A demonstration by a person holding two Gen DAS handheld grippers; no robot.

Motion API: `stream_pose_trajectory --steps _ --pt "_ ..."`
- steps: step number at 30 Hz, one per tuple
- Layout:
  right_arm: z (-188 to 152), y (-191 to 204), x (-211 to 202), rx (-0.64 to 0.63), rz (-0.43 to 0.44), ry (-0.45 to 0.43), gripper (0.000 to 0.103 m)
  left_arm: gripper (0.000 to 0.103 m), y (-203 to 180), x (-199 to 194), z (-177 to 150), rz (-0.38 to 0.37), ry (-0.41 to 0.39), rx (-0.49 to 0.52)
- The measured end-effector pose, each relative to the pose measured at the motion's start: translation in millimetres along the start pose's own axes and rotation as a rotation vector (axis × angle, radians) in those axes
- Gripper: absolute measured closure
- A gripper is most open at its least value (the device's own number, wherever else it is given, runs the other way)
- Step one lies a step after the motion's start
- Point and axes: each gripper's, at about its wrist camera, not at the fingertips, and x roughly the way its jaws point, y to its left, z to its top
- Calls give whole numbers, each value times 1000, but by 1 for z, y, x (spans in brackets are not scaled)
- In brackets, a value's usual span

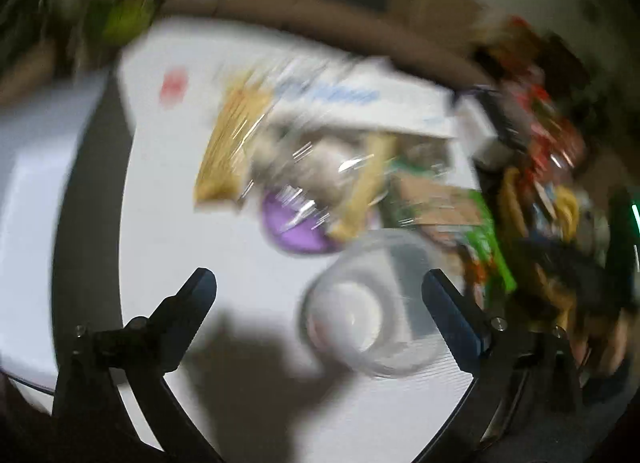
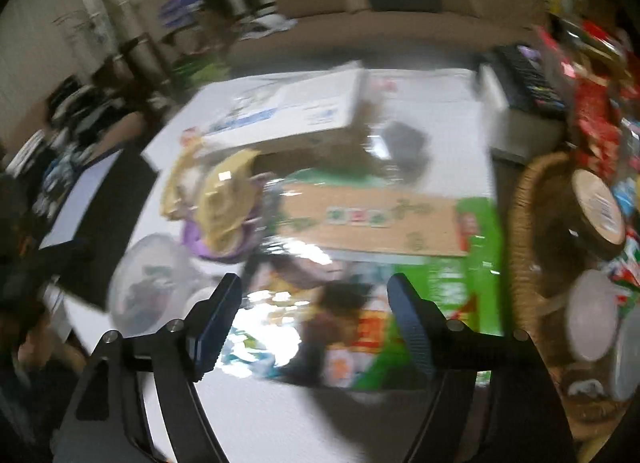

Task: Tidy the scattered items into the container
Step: 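Lift the clear container with the left tool while the right tool nears the seaweed bag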

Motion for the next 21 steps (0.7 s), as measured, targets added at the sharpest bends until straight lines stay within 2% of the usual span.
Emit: stream_pose_trajectory --steps 2,4,6,9,10,14,16,18,21 --pt "1 -14 1 59 4 -4 25 0 -31 -14 -17 64 -90 90" --pt "2 -24 -1 109 -1 -10 25 0 -57 -10 -37 108 -126 145" --pt "2 -31 -5 142 11 -15 25 0 -67 -3 -54 112 -168 142" --pt "2 -31 -10 146 23 -15 25 0 -71 8 -89 143 -281 87" --pt "2 -30 -12 144 19 -17 25 0 -73 16 -94 150 -285 88" --pt "7 -37 -15 189 22 -36 24 0 -74 56 -88 189 -187 64" --pt "8 -44 -18 220 35 -45 24 0 -72 61 -85 192 -226 31" --pt "8 -51 -19 244 34 -43 24 0 -75 61 -80 229 -286 26" --pt "8 -60 -19 267 17 -32 24 0 -77 72 -71 249 -299 7"
